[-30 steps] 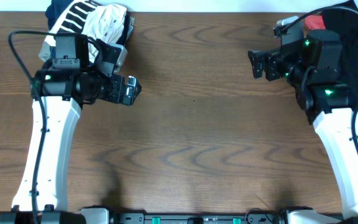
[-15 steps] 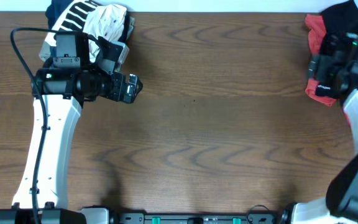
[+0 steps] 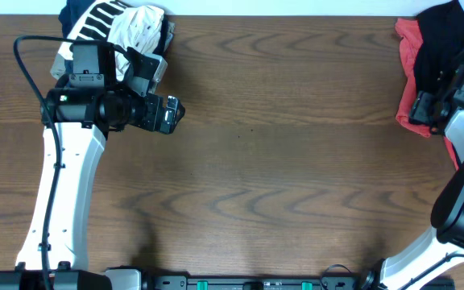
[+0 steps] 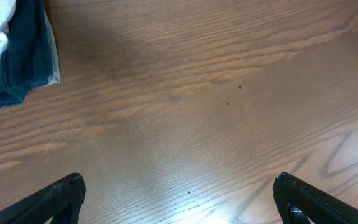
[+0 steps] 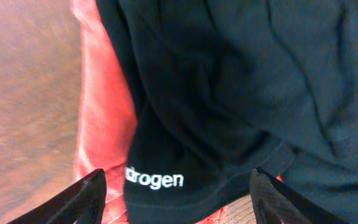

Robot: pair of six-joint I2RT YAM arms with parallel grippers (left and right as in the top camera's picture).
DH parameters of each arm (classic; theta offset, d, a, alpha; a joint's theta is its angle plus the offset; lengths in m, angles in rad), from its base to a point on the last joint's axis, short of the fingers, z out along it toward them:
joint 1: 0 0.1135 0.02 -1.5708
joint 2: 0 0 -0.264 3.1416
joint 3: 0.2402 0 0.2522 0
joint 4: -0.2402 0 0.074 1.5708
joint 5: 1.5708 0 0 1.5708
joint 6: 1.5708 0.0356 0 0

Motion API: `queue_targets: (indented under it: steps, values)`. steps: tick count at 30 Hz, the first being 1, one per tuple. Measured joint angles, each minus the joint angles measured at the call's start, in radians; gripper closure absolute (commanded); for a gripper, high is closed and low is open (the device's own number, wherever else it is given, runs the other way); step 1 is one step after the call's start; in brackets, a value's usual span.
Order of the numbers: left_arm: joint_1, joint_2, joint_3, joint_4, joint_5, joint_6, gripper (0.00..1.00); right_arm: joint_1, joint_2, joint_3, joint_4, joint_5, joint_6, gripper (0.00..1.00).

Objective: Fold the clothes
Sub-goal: 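Grasp the black shirt on the right pile with the right gripper, then drag the black shirt to the table center and release it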

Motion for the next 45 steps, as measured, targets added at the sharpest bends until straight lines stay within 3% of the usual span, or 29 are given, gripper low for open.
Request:
queue_targets:
  steps: [5,10,11,13,22,32,37,45]
  values:
    - [0.0,0.0,0.0,-0.008,0.0,0.0,0.02,0.0,0.058,0.0,0.004,0.022,0.022,0.45]
    - [0.0,0.0,0.0,-0.013,0.0,0.0,0.02,0.0,0.072,0.0,0.006,0.026,0.04,0.67]
    - [0.0,0.0,0.0,-0.013,0.0,0.0,0.02,0.0,0.072,0.0,0.006,0.027,0.045,0.74]
    - [0.0,0.0,0.0,-0.013,0.0,0.0,0.02,0.0,0.072,0.0,0.004,0.03,0.047,0.99]
    - [0.0,0.0,0.0,0.006,0.0,0.0,0.02,0.0,0.042,0.0,0.003,0.025,0.053,0.99]
    - [0.057,-0.01,0.001,0.098,0.003,-0.034,0.02,0.039,-0.404,0.072,-0.046,-0.212,0.051,0.99]
    - [0.148,-0.054,0.001,0.101,0.003,-0.064,0.02,0.254,-0.517,0.082,-0.085,-0.321,0.07,0.99]
    - [0.304,-0.109,0.008,0.101,0.003,-0.084,0.02,0.772,-0.436,0.08,-0.09,-0.417,0.11,0.99]
